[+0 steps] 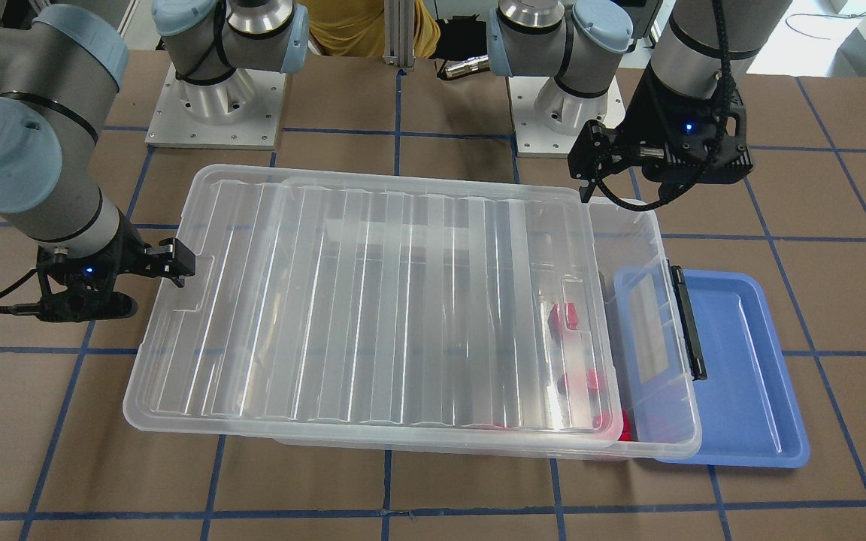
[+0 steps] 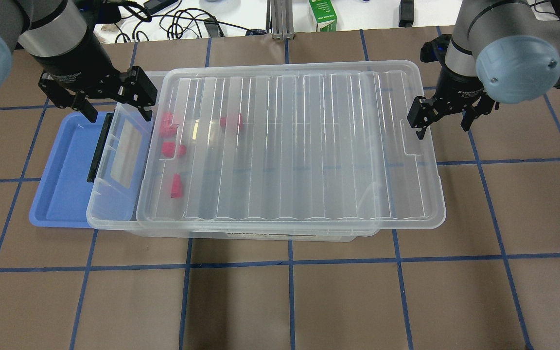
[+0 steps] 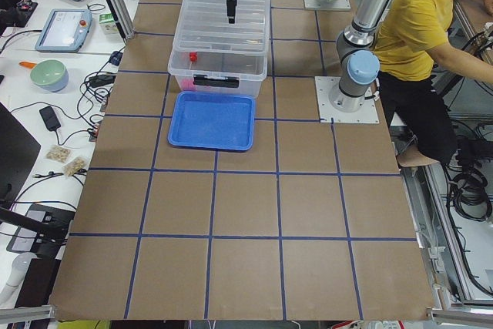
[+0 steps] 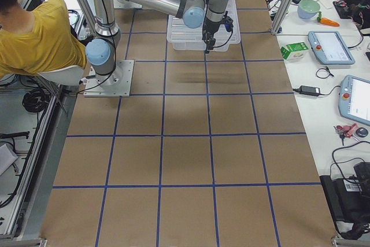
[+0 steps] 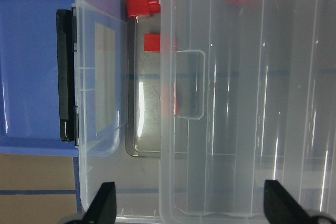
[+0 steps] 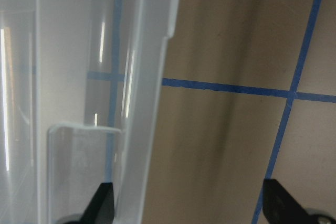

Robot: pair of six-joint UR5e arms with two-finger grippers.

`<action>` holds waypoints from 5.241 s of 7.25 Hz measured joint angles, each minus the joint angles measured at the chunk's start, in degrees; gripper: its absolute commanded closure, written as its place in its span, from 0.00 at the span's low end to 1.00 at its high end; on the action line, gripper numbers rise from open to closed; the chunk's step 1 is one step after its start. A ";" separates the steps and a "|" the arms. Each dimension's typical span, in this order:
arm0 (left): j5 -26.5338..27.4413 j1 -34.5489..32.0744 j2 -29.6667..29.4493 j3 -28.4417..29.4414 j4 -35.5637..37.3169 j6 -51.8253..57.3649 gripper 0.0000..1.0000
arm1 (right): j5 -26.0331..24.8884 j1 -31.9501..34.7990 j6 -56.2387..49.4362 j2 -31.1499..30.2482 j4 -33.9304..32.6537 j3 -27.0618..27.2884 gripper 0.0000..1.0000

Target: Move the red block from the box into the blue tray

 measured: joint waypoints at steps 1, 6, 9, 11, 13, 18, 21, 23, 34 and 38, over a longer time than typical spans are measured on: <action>-0.02 0.01 -0.01 0.00 0.02 -0.01 0.00 | -0.14 -0.47 -1.09 -0.01 0.02 0.00 0.00; -0.02 -0.01 -0.17 0.00 0.09 -0.13 0.00 | -1.36 -4.95 -7.07 -0.14 0.37 -0.02 0.00; -0.01 -0.02 -0.32 0.00 0.09 -0.12 0.00 | -2.74 -7.80 -11.71 -0.16 0.40 -0.02 0.00; 0.15 -0.02 -0.41 0.00 0.15 -0.09 0.00 | -2.84 -8.55 -12.68 -0.16 0.40 -0.03 0.00; 0.32 -0.02 -0.49 0.00 0.60 -0.07 0.00 | -2.68 -8.64 -12.65 -0.48 0.44 -0.11 0.00; 0.21 0.02 -1.07 -5.35 3.78 1.78 0.00 | 0.40 -6.83 -2.41 -6.63 6.74 -4.95 0.00; -0.09 0.19 -3.47 -17.80 21.06 4.29 0.00 | 0.76 -1.41 8.25 -7.13 13.76 -9.77 0.00; -0.03 0.26 -5.00 -20.60 25.15 4.78 0.00 | 1.07 2.30 12.34 -7.33 14.37 -10.34 0.00; -0.26 2.20 -9.57 -24.65 31.86 5.24 0.13 | 2.14 2.93 15.28 -7.53 14.29 -9.61 0.00; -0.70 2.36 -10.68 -24.99 32.09 5.08 0.13 | 1.41 2.90 15.11 -7.54 13.97 -9.58 0.00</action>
